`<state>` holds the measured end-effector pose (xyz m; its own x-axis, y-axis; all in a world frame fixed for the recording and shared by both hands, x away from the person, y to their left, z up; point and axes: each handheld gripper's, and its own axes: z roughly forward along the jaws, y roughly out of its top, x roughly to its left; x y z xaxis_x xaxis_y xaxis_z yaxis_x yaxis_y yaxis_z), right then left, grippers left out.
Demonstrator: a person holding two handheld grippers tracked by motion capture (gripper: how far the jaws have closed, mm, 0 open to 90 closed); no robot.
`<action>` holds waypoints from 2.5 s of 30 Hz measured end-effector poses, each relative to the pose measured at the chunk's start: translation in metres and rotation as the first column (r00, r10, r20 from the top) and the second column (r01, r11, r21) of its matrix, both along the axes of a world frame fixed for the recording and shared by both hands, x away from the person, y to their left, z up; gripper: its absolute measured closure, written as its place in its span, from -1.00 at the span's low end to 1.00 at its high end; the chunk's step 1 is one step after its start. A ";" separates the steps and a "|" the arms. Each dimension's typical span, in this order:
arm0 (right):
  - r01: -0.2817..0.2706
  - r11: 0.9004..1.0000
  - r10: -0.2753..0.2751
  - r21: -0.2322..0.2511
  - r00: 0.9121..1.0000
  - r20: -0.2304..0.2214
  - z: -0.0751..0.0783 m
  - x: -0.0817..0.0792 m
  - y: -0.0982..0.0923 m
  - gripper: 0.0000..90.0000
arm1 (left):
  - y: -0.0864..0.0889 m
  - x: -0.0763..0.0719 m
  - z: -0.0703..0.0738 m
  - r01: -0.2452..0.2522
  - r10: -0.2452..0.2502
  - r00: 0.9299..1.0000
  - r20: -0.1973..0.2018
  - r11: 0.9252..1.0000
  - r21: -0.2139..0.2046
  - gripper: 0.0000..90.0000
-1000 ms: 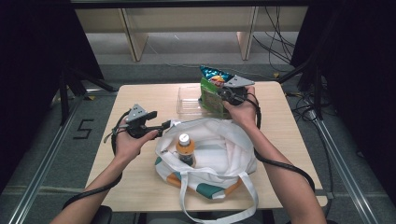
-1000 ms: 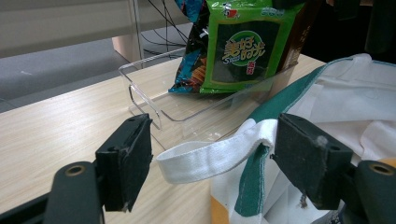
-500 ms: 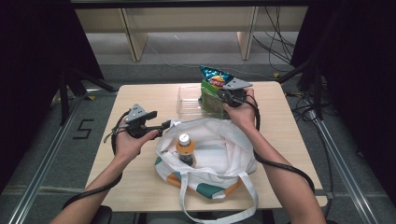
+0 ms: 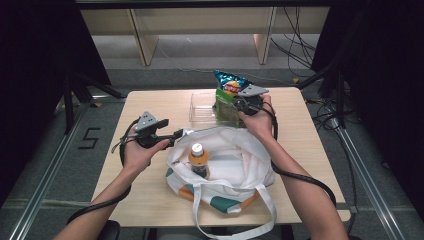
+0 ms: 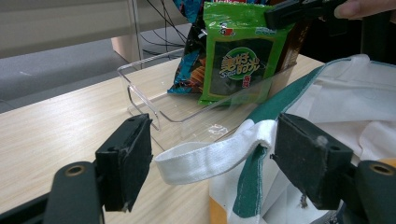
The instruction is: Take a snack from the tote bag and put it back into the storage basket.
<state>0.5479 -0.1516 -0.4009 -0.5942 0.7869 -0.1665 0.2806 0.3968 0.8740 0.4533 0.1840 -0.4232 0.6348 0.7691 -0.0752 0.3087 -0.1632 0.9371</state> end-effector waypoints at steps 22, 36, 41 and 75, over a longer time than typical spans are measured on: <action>0.024 1.000 -0.024 -0.008 1.000 -0.018 -0.004 -0.001 -0.003 0.73 | 0.000 0.000 0.001 0.000 0.000 1.000 0.002 1.000 0.001 -0.41; 0.001 0.999 -0.001 0.038 1.000 0.004 0.008 -0.012 -0.006 0.36 | -0.001 -0.001 0.002 0.000 0.000 1.000 0.005 1.000 0.001 -0.41; 0.000 0.997 0.000 0.083 1.000 0.001 0.012 -0.020 -0.009 0.26 | 0.000 -0.001 0.002 0.000 0.000 1.000 0.006 1.000 0.000 -0.41; -0.038 0.985 0.044 0.166 0.999 -0.030 0.024 -0.083 -0.052 0.09 | -0.001 -0.002 0.001 0.003 -0.003 1.000 0.006 1.000 0.004 -0.41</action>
